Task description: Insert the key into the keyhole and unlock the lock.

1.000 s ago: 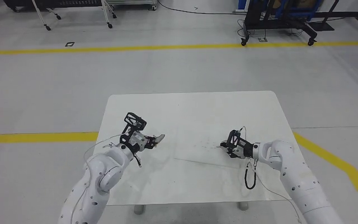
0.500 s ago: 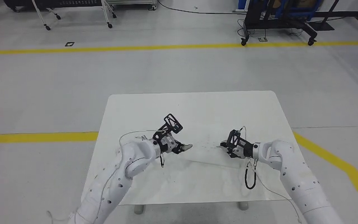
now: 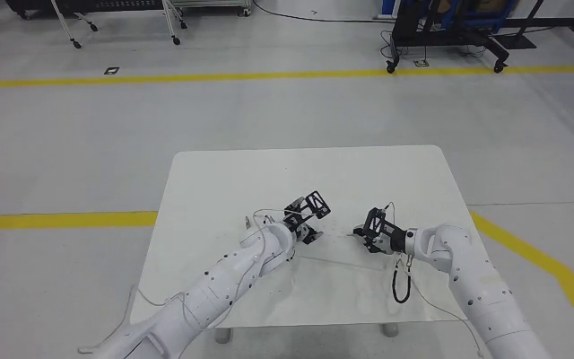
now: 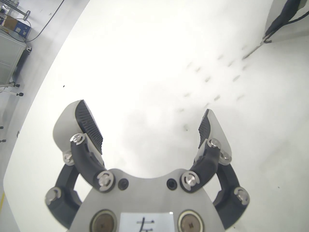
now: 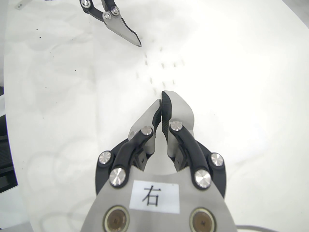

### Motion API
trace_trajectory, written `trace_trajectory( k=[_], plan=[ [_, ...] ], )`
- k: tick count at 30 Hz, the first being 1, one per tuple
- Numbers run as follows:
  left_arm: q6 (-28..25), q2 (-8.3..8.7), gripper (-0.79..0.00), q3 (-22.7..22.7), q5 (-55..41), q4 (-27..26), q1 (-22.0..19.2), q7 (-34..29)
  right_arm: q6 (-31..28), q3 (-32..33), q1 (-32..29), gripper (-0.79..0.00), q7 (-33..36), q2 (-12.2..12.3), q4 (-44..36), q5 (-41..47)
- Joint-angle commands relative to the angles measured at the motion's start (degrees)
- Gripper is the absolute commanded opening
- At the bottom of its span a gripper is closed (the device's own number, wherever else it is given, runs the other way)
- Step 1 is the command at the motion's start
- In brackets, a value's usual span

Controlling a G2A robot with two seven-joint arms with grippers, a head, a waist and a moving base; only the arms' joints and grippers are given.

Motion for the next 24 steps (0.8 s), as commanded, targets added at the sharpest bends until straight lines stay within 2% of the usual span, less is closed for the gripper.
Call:
trace_trajectory(
  k=[1, 12, 16, 24],
  plan=[
    [0.38, -0.57, 0.0, 0.32, 0.02, 1.54, -0.52, 0.27, 0.0, 0.0, 0.0, -0.785, 0.0, 0.0, 0.0, 0.0],
    [0.97, -2.41, 0.0, 0.62, 0.45, 5.96, -0.85, 1.94, 1.33, -0.22, -0.45, -0.785, -0.39, -0.04, -0.57, -0.1],
    [0.79, -2.83, 0.0, 0.4, 0.6, 6.81, -0.82, 2.17, 2.92, 0.96, -1.61, -0.785, -2.95, 0.17, -1.69, 1.23],
    [0.34, -3.36, 0.0, -0.22, 1.36, 6.96, -0.45, 2.12, 2.39, 5.88, -4.46, -0.785, -8.38, 1.04, -2.14, 7.12]
  ],
)
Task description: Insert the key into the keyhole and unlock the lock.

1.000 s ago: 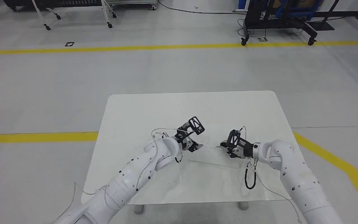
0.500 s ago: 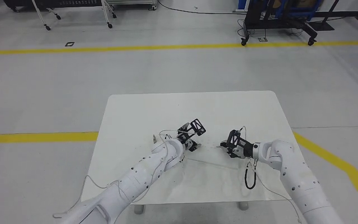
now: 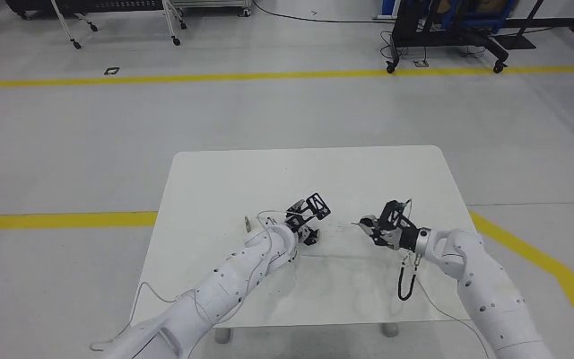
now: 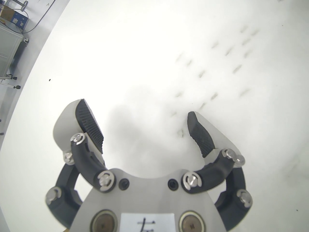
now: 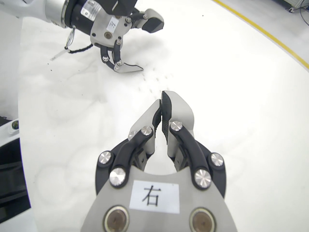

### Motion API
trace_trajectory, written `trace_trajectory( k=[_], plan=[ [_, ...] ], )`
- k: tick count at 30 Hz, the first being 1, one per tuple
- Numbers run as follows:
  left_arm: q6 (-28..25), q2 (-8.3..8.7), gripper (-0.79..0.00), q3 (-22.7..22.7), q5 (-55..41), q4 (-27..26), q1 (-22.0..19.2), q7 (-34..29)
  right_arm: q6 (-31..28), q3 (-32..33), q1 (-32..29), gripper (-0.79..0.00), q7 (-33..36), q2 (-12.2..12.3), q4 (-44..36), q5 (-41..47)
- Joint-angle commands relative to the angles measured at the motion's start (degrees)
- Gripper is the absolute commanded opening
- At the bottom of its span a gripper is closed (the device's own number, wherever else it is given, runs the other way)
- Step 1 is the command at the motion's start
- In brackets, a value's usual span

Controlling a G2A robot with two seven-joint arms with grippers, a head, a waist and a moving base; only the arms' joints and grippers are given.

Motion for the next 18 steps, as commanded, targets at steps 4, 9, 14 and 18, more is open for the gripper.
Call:
trace_trajectory(
  k=[4, 9, 14, 18],
  plan=[
    [1.92, 0.11, 0.0, -2.3, -0.88, -1.66, 0.65, 1.74, -1.41, 1.5, -0.77, -0.785, -1.45, 0.22, 0.35, 4.58],
    [1.92, 0.11, 0.0, -2.3, -0.88, -1.66, 0.65, 1.74, -1.41, 1.5, -0.77, -0.785, -1.45, 0.22, 0.35, 4.58],
    [2.32, 0.4, 0.0, -3.31, -1.08, -3.21, 1.54, 4.41, -1.41, 1.5, -0.77, -0.785, -1.45, 0.22, 0.35, 4.58],
    [-3.26, 2.7, 0.0, -10.62, -6.48, -9.1, 5.18, 12.81, -0.57, -0.64, 0.26, -0.785, -1.13, -0.33, 0.9, 9.09]
  ],
)
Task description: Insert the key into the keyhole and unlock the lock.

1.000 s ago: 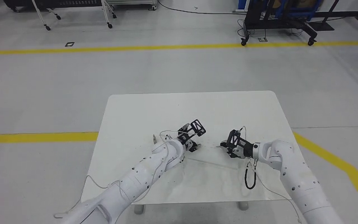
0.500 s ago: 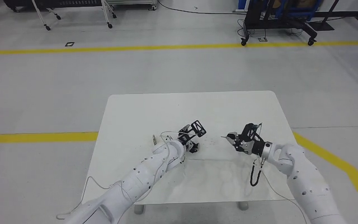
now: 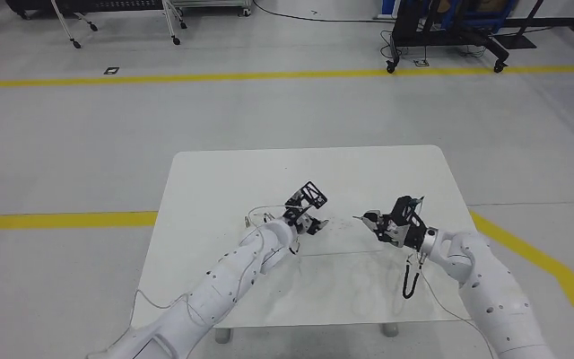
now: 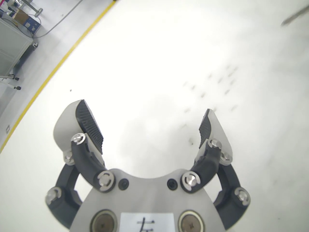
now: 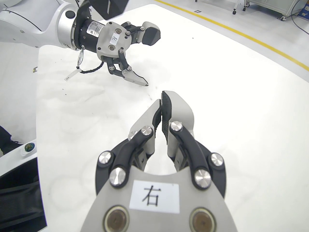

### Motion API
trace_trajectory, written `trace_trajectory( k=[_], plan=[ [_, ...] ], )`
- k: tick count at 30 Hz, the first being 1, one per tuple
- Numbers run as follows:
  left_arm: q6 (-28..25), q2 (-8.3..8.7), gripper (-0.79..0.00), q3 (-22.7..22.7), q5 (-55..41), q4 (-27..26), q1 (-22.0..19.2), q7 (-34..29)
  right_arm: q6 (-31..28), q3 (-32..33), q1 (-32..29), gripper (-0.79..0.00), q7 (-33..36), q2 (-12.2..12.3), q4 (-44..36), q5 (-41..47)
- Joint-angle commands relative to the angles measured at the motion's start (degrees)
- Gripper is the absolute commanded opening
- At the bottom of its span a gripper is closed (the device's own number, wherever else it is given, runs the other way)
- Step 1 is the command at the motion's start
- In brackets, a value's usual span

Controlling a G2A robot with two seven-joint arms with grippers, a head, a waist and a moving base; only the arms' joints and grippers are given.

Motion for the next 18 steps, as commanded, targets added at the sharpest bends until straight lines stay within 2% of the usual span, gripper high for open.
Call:
trace_trajectory(
  k=[1, 4, 7, 11, 17, 18],
  plan=[
    [-4.88, 1.56, 0.0, -5.36, -4.12, -3.35, 2.2, 4.48, 1.1, -1.39, 1.47, -0.785, 1.35, -0.36, 1.25, 2.99],
    [-14.31, 3.87, 0.0, -13.57, -10.97, -7.54, 5.45, 7.26, 2.57, -3.65, 3.38, -0.785, 3.01, -1.07, 2.8, 9.36],
    [-33.06, 5.71, 0.0, -21.62, -28.94, -7.12, 8.54, 8.38, 1.1, -5.6, 4.97, -0.785, 4.63, -1.78, 4.81, 21.46],
    [-33.06, 5.71, 0.0, -21.62, -28.94, -7.12, 8.54, 8.38, -0.67, -7.01, 6.54, -0.785, 10.16, -1.88, 6.13, 30.96],
    [-33.06, 5.71, 0.0, -21.62, -28.94, -7.12, 8.54, 8.38, -0.84, -7.06, 6.69, -0.785, 10.71, -1.85, 6.21, 31.56],
    [-35.56, 5.49, 0.0, -21.09, -32.76, -8.17, 9.47, 10.21, -0.84, -7.06, 6.69, -0.785, 10.71, -1.85, 6.21, 31.56]
  ],
)
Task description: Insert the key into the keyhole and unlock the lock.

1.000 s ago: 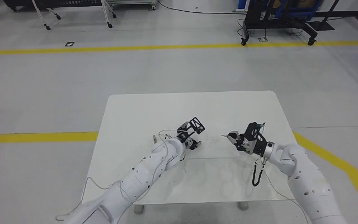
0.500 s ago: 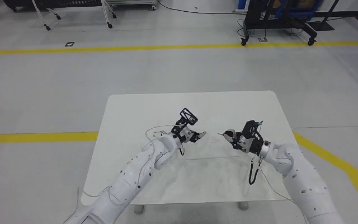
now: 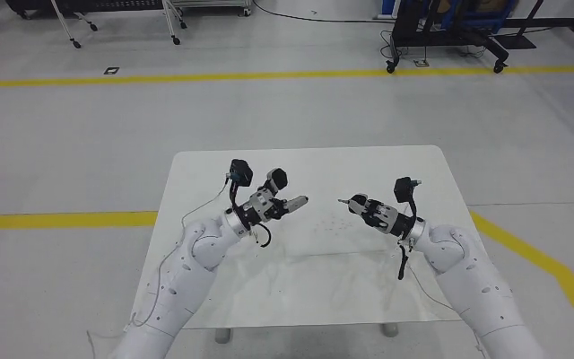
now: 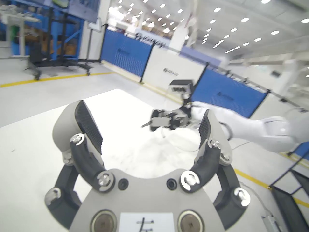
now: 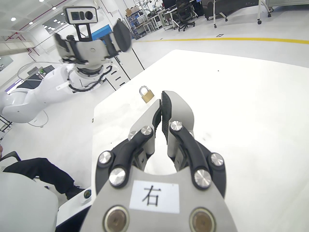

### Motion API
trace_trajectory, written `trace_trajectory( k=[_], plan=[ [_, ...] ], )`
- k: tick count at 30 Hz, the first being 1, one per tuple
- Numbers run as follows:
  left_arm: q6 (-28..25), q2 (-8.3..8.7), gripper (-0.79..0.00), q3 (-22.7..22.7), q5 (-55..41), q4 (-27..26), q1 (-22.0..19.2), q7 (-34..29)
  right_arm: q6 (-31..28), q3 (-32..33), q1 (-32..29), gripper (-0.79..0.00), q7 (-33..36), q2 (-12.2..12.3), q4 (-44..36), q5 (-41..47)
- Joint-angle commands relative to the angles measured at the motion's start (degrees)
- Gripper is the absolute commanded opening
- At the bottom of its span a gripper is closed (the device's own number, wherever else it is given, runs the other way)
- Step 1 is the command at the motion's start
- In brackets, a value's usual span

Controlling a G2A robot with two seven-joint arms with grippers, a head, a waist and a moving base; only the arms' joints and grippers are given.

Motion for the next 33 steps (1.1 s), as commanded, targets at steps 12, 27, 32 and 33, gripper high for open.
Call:
trace_trajectory(
  k=[12, 27, 32, 33],
  plan=[
    [-15.96, -0.55, 0.0, 4.15, -30.12, 11.14, -2.69, -4.36, -3.51, -7.66, 2.15, -0.785, 9.22, -0.93, 0.74, 20.13],
    [-15.96, 1.11, -0.209, 9.74, -40.41, 13.55, -7.77, -25.26, -3.51, -14.77, 8.24, -0.785, 31.4, -0.94, 5.1, 47.36],
    [-15.96, 1.16, -0.329, 10.84, -40.63, 13.77, -8.26, -26.06, -3.51, -15.89, 9.28, -0.785, 32.9, -1.25, 6.59, 48.79],
    [-15.96, 1.17, -0.351, 11.04, -40.49, 13.88, -8.4, -26.18, -3.51, -16.17, 9.48, -0.785, 32.89, -1.32, 6.88, 48.95]
  ],
)
